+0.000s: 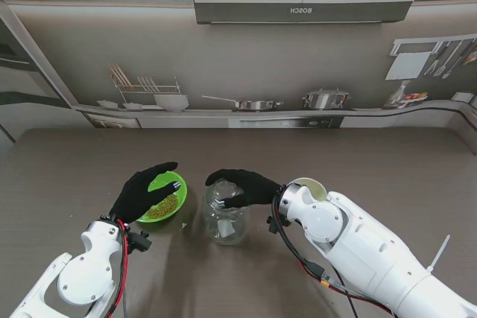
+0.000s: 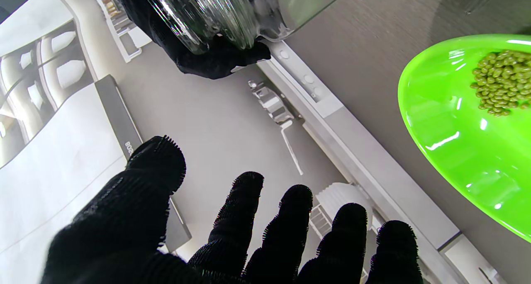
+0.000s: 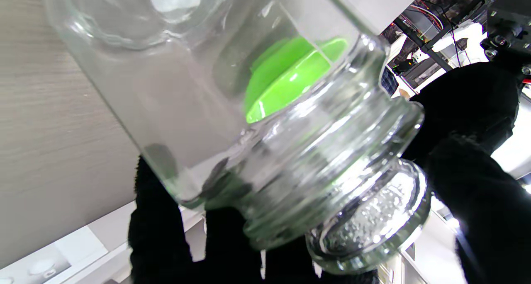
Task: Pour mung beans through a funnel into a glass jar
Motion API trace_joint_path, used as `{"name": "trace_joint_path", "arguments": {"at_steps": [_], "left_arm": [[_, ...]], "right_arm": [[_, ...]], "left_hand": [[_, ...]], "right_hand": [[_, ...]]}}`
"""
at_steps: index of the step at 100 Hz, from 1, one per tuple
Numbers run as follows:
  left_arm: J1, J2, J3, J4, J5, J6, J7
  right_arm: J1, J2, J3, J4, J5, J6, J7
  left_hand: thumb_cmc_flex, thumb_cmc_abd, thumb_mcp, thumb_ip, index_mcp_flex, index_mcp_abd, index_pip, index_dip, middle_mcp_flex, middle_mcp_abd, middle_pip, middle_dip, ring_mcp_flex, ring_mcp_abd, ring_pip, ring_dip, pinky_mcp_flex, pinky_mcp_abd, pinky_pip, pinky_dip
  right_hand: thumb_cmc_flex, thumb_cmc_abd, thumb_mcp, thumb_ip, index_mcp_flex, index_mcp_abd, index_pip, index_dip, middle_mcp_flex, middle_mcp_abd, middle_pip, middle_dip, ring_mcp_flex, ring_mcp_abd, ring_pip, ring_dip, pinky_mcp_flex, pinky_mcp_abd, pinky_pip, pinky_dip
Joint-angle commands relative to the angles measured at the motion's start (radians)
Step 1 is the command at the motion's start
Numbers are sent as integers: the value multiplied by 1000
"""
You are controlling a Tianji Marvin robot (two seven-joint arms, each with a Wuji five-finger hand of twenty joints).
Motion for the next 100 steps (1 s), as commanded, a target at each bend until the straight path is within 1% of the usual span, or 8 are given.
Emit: {"name": "trace_joint_path", "arguments": {"at_steps": [1,33,42,52,64,75,86,100], "left_arm": [[1,-3,1,-7,-2,4,-20],[-1,-3,3,-4,-3,5,-21],[-1,-3,3,-4,-3,6,-23],[-1,-3,4,-4,-3,8,-23],[-1,-3,5,-4,-2,10,-22],[-2,-3,6,-3,-3,10,-25],[-3,-2,6,-2,-4,9,-26],[-2,-3,5,-2,-3,10,-24]], "right_arm": [[-69,26,-28,55,-29,17,58],[-97,39,9,29,-42,20,71],[-100,37,12,29,-40,22,66],[-103,30,17,30,-50,27,37],[-104,22,26,26,-62,35,7],[-104,18,35,17,-79,43,-16],[-104,12,45,9,-96,53,-47],[-100,5,53,-1,-103,67,-71]], "left_hand": [[-21,43,-19,45,-7,-14,-10,-3,0,-2,-4,0,-6,-4,-9,-4,-17,-12,-14,3],[-21,44,-19,45,-8,-13,-10,-4,1,-3,-4,0,-5,-5,-9,-4,-17,-11,-14,3],[-21,45,-19,45,-7,-14,-10,-3,1,-1,-4,0,-5,-5,-9,-4,-17,-12,-14,3],[-20,44,-19,45,-7,-14,-10,-3,0,-4,-4,0,-4,-5,-8,-4,-17,-12,-14,3],[-21,44,-19,45,-9,-13,-10,-4,1,-6,-4,0,-5,-5,-9,-4,-17,-13,-14,3],[-21,45,-20,45,-8,-14,-10,-3,0,-4,-4,0,-6,-4,-9,-4,-17,-12,-14,3],[-20,46,-20,45,-9,-13,-10,-4,-1,-3,-4,0,-5,-5,-9,-4,-18,-13,-15,3],[-20,45,-21,45,-9,-14,-10,-3,1,-4,-3,0,-5,-4,-9,-4,-17,-13,-14,3]], "right_hand": [[-30,26,-27,32,72,50,34,-8,61,46,105,14,153,41,150,7,24,-49,66,23],[-30,24,-32,32,65,49,33,-9,53,46,105,13,144,51,146,4,21,-34,60,21],[-28,19,-37,31,52,45,29,-10,35,44,102,12,120,82,130,-4,23,7,53,17],[-25,8,-47,29,44,34,28,-9,14,44,104,12,88,110,105,-21,30,46,44,11],[-25,-6,-79,24,16,21,16,-12,-13,45,98,5,51,123,79,-46,21,63,27,0],[-23,-11,-144,28,-12,14,-13,-20,-47,36,83,-10,4,138,52,-81,-6,87,-9,-18],[-36,-18,-183,37,-28,1,-36,-26,-90,36,63,-26,-31,144,34,-106,-22,104,-36,-33],[-59,-35,-188,41,-38,-1,-56,-31,-96,37,52,-34,-42,143,32,-117,-26,110,-47,-39]]}}
